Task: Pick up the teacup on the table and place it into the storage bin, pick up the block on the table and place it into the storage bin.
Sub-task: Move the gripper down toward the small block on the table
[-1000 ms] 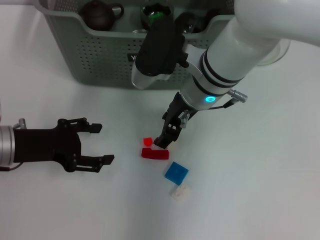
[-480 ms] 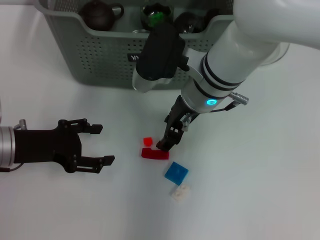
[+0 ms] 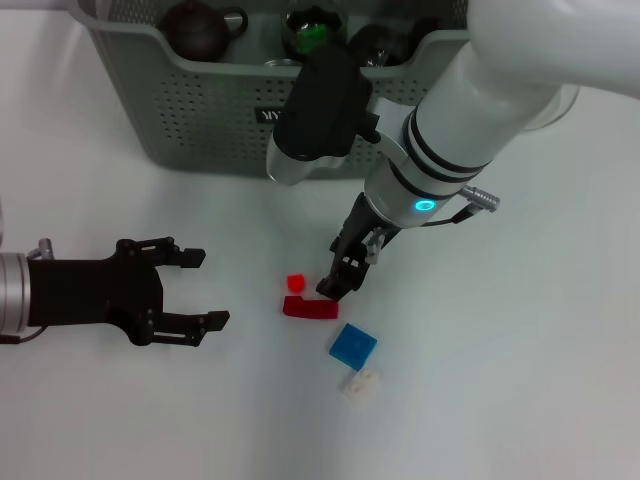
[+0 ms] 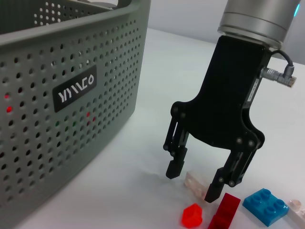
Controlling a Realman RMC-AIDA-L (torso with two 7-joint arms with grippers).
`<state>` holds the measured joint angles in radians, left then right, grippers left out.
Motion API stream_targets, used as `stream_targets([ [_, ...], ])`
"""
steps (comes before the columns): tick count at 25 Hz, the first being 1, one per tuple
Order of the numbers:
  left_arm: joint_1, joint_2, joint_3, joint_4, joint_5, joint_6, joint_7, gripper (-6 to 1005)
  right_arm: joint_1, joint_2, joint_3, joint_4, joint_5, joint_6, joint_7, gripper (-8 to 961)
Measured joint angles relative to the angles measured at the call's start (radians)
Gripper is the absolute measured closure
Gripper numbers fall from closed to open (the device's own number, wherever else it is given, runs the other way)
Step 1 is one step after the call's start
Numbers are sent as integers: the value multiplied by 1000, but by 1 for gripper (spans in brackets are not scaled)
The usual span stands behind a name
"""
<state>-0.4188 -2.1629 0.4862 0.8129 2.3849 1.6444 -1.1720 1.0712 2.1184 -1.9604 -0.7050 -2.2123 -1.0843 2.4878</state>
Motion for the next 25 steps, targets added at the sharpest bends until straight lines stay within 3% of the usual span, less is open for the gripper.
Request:
stream_targets([
  [9,0,0,0,0,0,-4,1,125,-1,-2,0,-4,-2,-13,17,379],
  [25,-1,0,0,0,-1,-6,4,126,3,-3,1,-5,-6,-37,32,406],
])
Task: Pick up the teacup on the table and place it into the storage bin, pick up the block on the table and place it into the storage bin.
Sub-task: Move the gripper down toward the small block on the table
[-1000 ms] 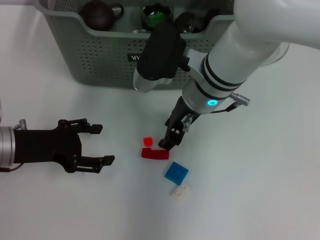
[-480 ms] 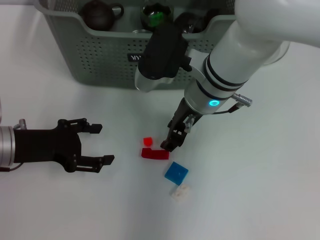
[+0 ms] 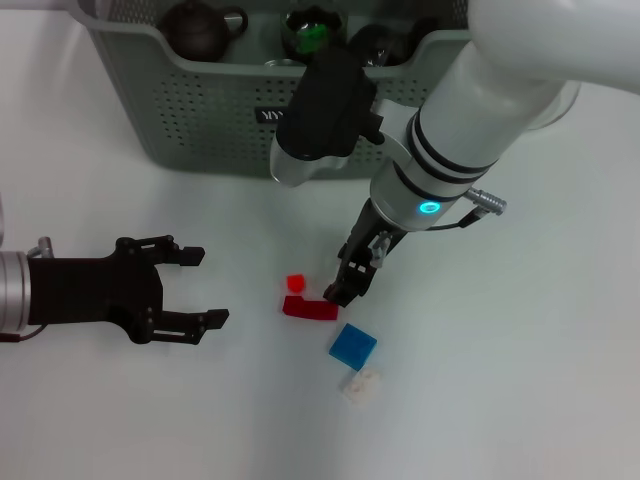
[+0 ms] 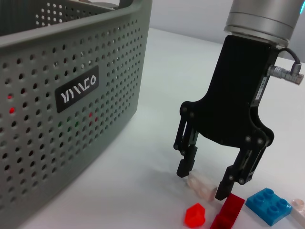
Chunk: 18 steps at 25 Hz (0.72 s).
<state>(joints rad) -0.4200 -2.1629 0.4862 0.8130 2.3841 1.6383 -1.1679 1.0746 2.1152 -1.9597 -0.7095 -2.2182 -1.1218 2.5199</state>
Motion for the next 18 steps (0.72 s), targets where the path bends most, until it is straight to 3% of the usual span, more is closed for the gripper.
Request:
stream_targets([
  [18,0,-1,0,-1,1,-4,1,125,-3,2,-1,5,1,7,11,436],
])
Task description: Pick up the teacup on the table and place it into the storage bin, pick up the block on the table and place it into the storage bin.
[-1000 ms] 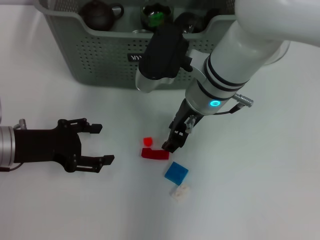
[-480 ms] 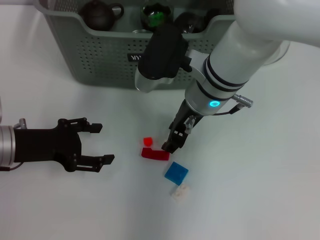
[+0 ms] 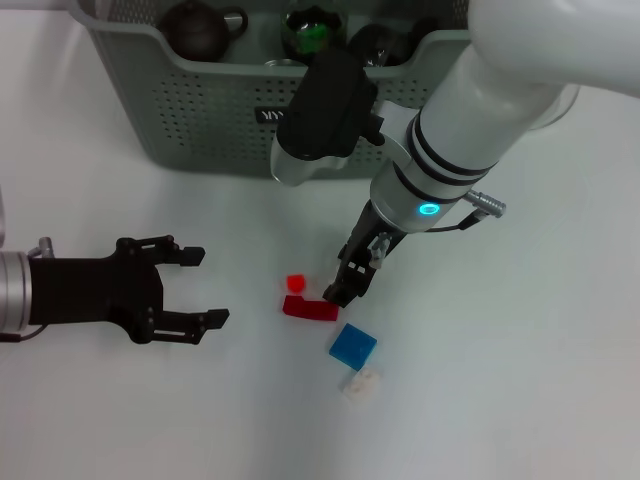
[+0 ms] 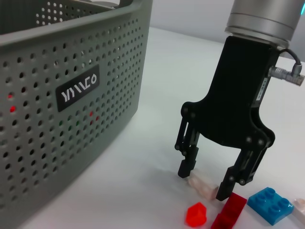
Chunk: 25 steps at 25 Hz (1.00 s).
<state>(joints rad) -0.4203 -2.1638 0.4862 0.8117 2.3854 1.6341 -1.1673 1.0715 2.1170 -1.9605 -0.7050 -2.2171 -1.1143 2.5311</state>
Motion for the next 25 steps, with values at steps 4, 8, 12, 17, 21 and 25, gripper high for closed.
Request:
stream_targets([
  [4,1,-1,0,0,0,-6,0,125,0,-1,0,-2,4,-6,0,443],
  [8,2,-1,0,0,-1,-7,0,126,-1,-2,1,-2,5,-8,9,456],
  [12,2,-1,0,0,-1,-7,0,126,-5,-6,11,-13,5,-13,12,491],
  [17,1,-1,0,0,0,-5,-2,125,-41,-19,118,-120,-20,-103,7,516],
  [21,0,1,-1,2,0,2,-6,125,-66,-21,355,-281,-88,-297,11,517],
  [25,0,1,-2,3,-2,4,-7,125,-29,-26,632,-411,-88,-487,38,517],
])
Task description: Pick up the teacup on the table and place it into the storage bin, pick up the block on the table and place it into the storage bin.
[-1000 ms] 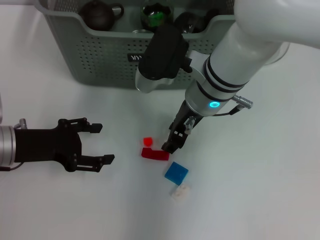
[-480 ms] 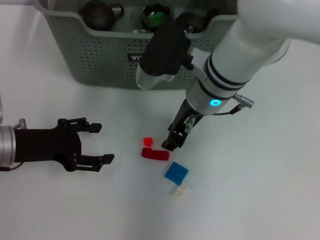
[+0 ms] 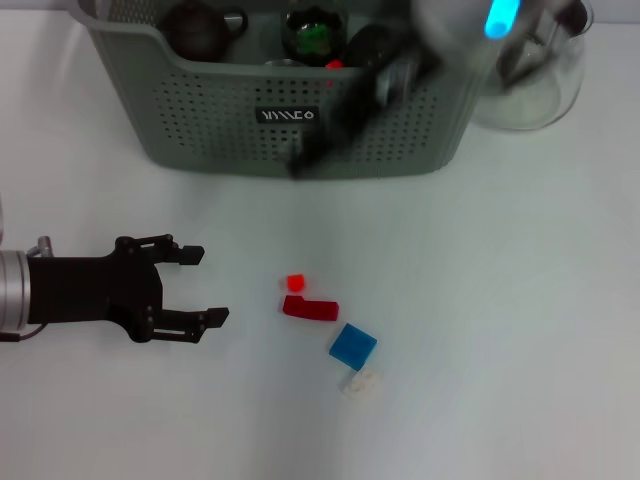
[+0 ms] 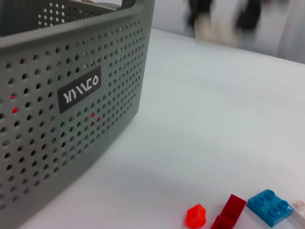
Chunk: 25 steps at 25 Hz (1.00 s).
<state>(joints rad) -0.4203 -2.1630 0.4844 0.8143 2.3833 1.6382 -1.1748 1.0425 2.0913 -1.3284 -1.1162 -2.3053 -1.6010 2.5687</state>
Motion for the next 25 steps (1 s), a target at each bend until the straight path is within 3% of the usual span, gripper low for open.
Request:
stream_targets([
  [3,0,0,1,0,-2,1,0,126,80,-20,227,-51,2,-110,25,516],
  [5,-1,0,2,-1,-2,1,0,126,133,-44,320,-62,-4,-128,28,516],
  [8,-2,0,2,-1,-3,2,0,126,175,-76,346,-43,-53,-63,31,516],
  [10,-3,0,2,-1,-4,3,0,125,189,-78,340,-11,-121,18,26,517],
  [14,-4,0,2,-1,-5,3,0,125,214,-63,292,178,-220,210,-28,517],
  [18,-6,0,2,-1,-6,1,0,125,233,-34,224,374,-229,425,-87,516],
  [22,-9,0,2,-1,-6,1,0,126,237,1,138,463,-231,577,-102,516],
  [25,-9,0,2,-1,-6,-2,0,126,235,9,78,497,-231,650,-101,516],
])
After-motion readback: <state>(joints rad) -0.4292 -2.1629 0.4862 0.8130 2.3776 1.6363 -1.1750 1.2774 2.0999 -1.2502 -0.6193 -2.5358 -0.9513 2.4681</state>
